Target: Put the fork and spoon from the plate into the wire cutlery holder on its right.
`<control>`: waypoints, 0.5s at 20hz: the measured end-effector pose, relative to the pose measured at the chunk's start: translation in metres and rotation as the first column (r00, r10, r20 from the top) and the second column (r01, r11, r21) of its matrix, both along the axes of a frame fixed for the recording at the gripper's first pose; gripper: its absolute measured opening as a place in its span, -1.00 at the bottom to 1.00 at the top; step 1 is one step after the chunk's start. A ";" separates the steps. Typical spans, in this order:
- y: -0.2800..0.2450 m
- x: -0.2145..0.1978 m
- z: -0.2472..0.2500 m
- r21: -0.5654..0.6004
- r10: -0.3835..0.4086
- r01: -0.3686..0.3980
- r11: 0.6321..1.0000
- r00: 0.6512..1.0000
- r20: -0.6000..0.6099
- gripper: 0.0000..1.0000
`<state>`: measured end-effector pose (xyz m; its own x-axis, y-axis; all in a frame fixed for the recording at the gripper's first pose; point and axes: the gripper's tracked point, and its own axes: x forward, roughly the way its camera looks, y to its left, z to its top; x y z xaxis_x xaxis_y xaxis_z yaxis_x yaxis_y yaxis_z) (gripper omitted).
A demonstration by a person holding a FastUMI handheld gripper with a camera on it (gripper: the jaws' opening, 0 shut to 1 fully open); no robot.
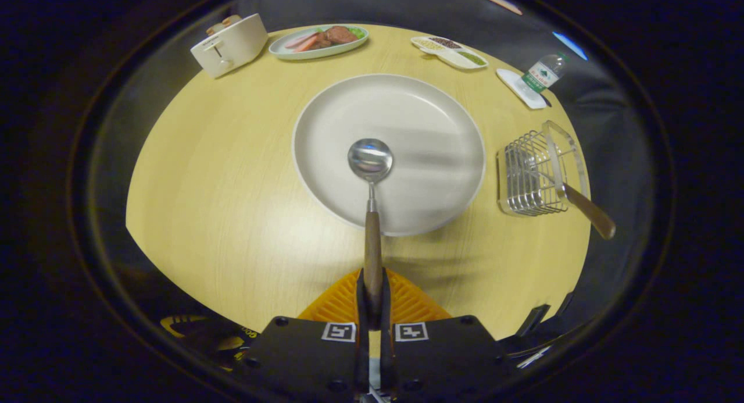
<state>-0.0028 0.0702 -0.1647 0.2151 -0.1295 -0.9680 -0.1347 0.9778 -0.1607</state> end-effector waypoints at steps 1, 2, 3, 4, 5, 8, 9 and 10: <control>-0.002 0.001 0.004 0.000 0.000 0.000 1.000 1.000 0.012 -0.79; -0.004 0.002 0.009 0.001 -0.002 0.002 1.000 1.000 0.028 -0.79; -0.006 0.001 0.013 0.002 -0.005 0.005 1.000 0.999 0.039 -0.79; -0.008 0.001 0.017 0.012 -0.009 0.008 1.000 0.998 0.055 -0.79; -0.009 0.002 0.019 0.020 -0.018 0.017 1.000 0.998 0.059 -0.85; -0.015 0.004 0.029 0.011 -0.017 0.016 1.000 0.996 0.083 -0.91; -0.014 0.005 0.033 0.019 -0.016 0.014 1.000 0.996 0.091 -0.91; -0.013 0.007 0.039 0.027 -0.015 0.012 1.000 0.994 0.104 -0.91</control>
<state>0.0043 0.0570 -0.1257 0.3138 -0.1079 -0.9433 -0.1053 0.9834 -0.1475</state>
